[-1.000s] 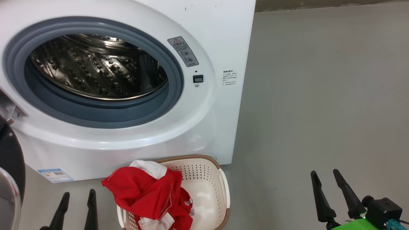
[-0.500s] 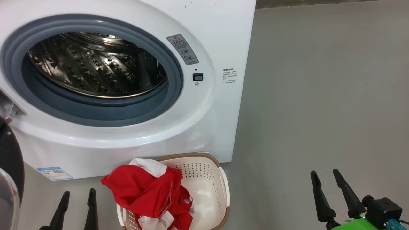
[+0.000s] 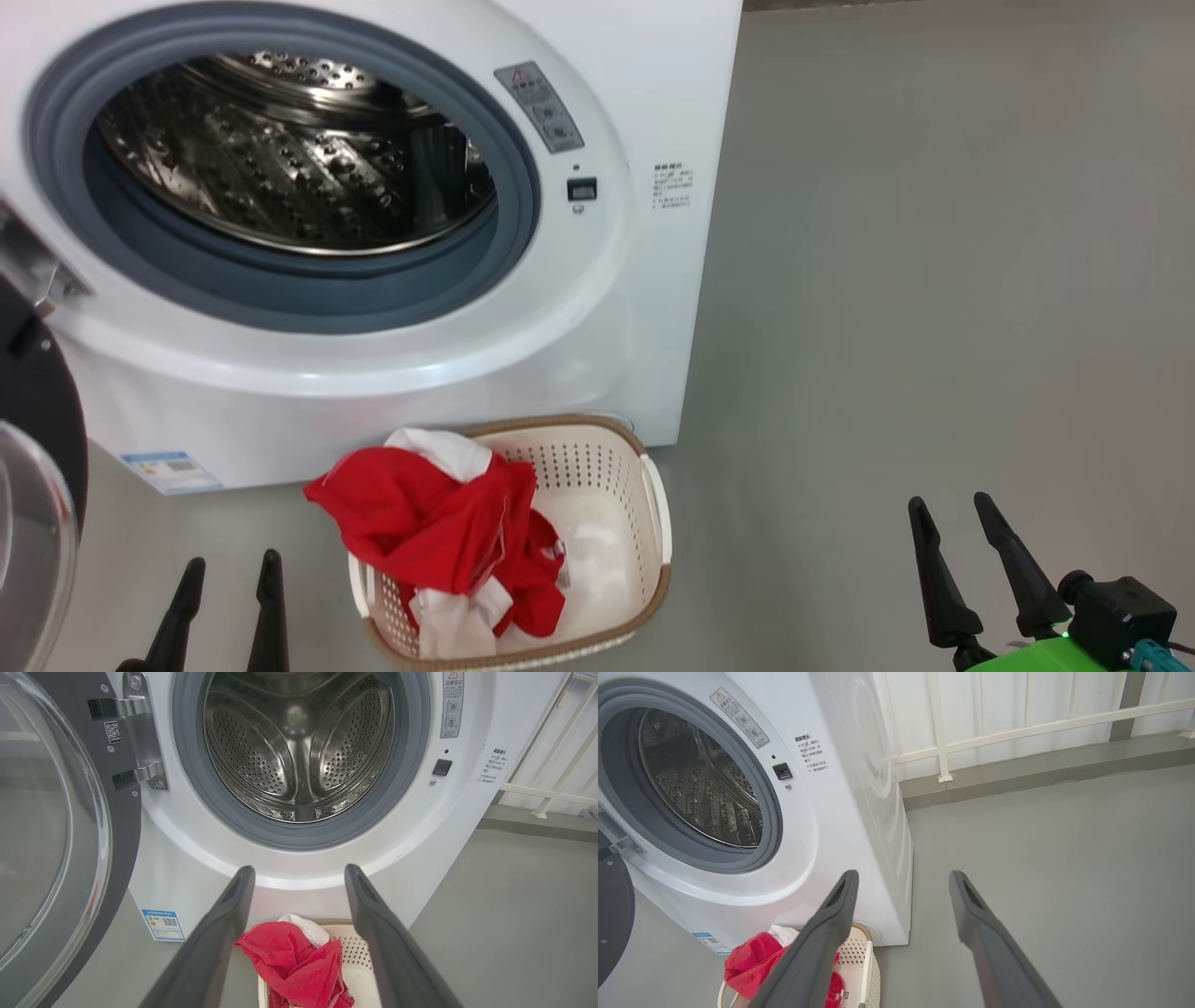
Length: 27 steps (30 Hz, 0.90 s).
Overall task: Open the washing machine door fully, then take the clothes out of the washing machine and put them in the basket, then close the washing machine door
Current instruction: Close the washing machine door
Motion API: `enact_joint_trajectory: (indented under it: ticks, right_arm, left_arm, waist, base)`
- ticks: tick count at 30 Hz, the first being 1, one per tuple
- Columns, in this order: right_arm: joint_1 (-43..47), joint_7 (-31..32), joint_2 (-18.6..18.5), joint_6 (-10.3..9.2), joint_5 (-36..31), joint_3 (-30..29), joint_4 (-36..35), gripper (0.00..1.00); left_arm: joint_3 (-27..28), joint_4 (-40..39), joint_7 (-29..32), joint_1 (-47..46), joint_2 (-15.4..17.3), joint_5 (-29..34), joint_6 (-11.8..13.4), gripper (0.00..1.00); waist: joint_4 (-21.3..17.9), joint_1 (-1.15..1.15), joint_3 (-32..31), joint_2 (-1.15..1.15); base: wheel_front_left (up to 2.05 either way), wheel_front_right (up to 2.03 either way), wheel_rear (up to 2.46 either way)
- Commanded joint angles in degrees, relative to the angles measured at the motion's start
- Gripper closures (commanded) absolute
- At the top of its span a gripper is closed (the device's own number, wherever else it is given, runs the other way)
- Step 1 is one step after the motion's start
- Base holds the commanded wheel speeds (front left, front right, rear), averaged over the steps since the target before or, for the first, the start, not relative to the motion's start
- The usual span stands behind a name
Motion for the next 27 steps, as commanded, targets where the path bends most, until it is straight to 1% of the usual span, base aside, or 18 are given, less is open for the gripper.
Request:
enact_joint_trajectory:
  ticks: [1,16,20,27]
  right_arm:
    - [-1.2,-0.37,-0.62,0.28,0.18,1.2,-1.46,0.0]
    - [-1.27,-0.37,-0.62,0.28,0.41,1.22,-1.34,0.0]
    - [-1.12,-0.37,-0.62,0.28,0.46,1.31,-1.25,0.0]
    - [-0.96,-0.37,-0.62,0.28,0.33,1.18,-1.2,0.0]
  left_arm:
    - [1.98,-1.57,-0.28,-2.02,0.44,0.15,-0.32,0.0]
    - [1.89,-2.13,-0.28,-1.81,0.48,-0.04,-0.32,0.0]
    - [1.81,-2.16,-0.28,-1.67,0.52,0.13,-0.32,0.0]
    - [1.57,-2.1,-0.28,-1.75,0.42,0.24,-0.32,0.0]
  waist:
    - [0.03,0.0,0.11,0.0]
    - [0.21,0.0,0.03,0.0]
    - [0.17,0.0,-0.18,0.0]
    - [0.16,0.0,-0.26,0.0]
  base:
    - [-1.3,1.3,0.0]
    - [-1.24,1.24,0.0]
    - [-0.55,0.55,0.0]
    - [-0.07,0.07,0.0]
